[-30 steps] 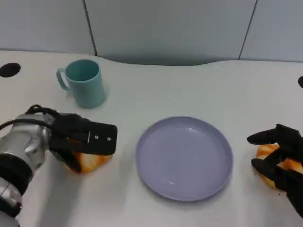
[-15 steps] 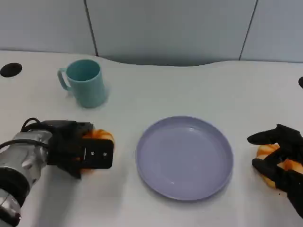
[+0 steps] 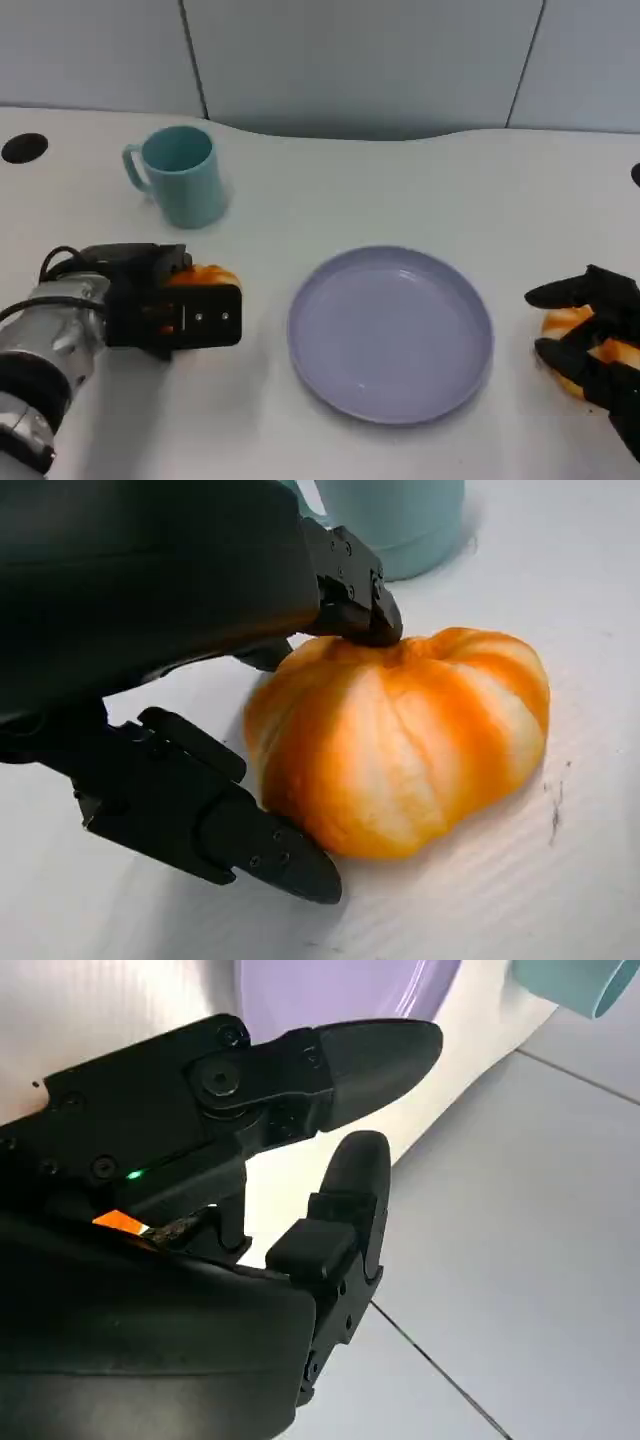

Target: Grasp the bread from the table and place it into the plate.

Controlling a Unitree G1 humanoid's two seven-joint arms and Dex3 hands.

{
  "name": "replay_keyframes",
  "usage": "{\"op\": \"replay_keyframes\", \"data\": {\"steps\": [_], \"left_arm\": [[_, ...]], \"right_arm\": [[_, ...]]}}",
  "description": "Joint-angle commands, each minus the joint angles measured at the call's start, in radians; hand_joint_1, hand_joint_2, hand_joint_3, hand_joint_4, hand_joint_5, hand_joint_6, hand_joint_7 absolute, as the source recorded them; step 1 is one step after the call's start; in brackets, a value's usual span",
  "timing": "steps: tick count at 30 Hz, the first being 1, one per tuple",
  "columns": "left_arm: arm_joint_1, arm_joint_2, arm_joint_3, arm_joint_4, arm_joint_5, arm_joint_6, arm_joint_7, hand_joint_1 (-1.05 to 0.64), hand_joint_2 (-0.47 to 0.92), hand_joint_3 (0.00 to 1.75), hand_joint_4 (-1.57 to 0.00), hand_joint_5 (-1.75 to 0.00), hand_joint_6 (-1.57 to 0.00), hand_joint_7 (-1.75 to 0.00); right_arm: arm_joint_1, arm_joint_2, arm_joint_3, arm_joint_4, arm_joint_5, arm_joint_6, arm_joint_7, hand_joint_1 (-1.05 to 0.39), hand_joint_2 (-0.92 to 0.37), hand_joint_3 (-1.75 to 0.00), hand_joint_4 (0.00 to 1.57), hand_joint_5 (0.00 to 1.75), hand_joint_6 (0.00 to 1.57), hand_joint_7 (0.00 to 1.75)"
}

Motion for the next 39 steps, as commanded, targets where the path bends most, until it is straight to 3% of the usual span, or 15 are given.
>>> {"op": "replay_keyframes", "data": {"steps": [1, 4, 8, 11, 17, 22, 36, 39], "left_arm": [[0.010, -0.007, 0.030, 0.050, -0.047, -0.034, -0.001, -0.09, 0.84, 0.03, -0.05, -1.68, -0.05, -1.66], [0.002, -0.014, 0.041, 0.074, -0.060, -0.030, 0.001, -0.07, 0.86, 0.03, -0.12, -1.71, -0.10, -1.65], [-0.001, -0.008, 0.033, 0.087, -0.055, -0.056, 0.028, -0.08, 0.84, 0.01, -0.47, -1.74, -0.23, -1.66], [0.002, 0.001, 0.030, 0.091, -0.052, -0.094, 0.050, -0.07, 0.84, 0.01, -0.57, -1.75, -0.32, -1.73], [-0.001, 0.002, 0.029, 0.101, -0.052, -0.106, 0.057, -0.06, 0.84, 0.01, -0.59, -1.75, -0.34, -1.75], [0.014, 0.001, 0.053, 0.092, -0.062, -0.103, 0.191, -0.08, 0.89, 0.04, -0.69, -1.75, -0.56, -1.75], [0.067, 0.034, 0.121, -0.003, -0.121, -0.186, 0.201, -0.09, 0.90, 0.08, -0.72, -1.75, -0.56, -1.75], [0.113, 0.082, 0.160, -0.144, -0.156, -0.233, 0.158, -0.08, 0.90, 0.08, -0.75, -1.75, -0.58, -1.75]], "right_arm": [[0.014, -0.010, -0.017, -0.021, 0.013, -0.003, 0.001, -0.27, -0.92, -0.25, 0.68, 1.13, 0.64, 0.76], [0.017, -0.010, -0.017, -0.025, 0.013, 0.000, 0.000, -0.28, -0.92, -0.26, 0.67, 1.13, 0.64, 0.76], [0.023, -0.009, -0.017, -0.035, 0.011, 0.005, 0.000, -0.28, -0.92, -0.26, 0.66, 1.13, 0.64, 0.74], [0.024, -0.009, -0.017, -0.041, 0.012, 0.013, 0.002, -0.28, -0.92, -0.26, 0.66, 1.13, 0.64, 0.74], [0.025, -0.009, -0.017, -0.043, 0.012, 0.016, 0.002, -0.28, -0.92, -0.26, 0.66, 1.13, 0.64, 0.73], [0.019, -0.009, -0.013, -0.040, 0.006, 0.012, -0.002, -0.29, -0.92, -0.26, 0.66, 1.13, 0.65, 0.73], [0.008, -0.012, -0.016, -0.021, 0.008, -0.002, -0.003, -0.28, -0.92, -0.26, 0.67, 1.13, 0.66, 0.72], [0.006, -0.011, -0.016, -0.021, 0.007, 0.009, -0.003, -0.28, -0.92, -0.26, 0.67, 1.12, 0.66, 0.71]]}}
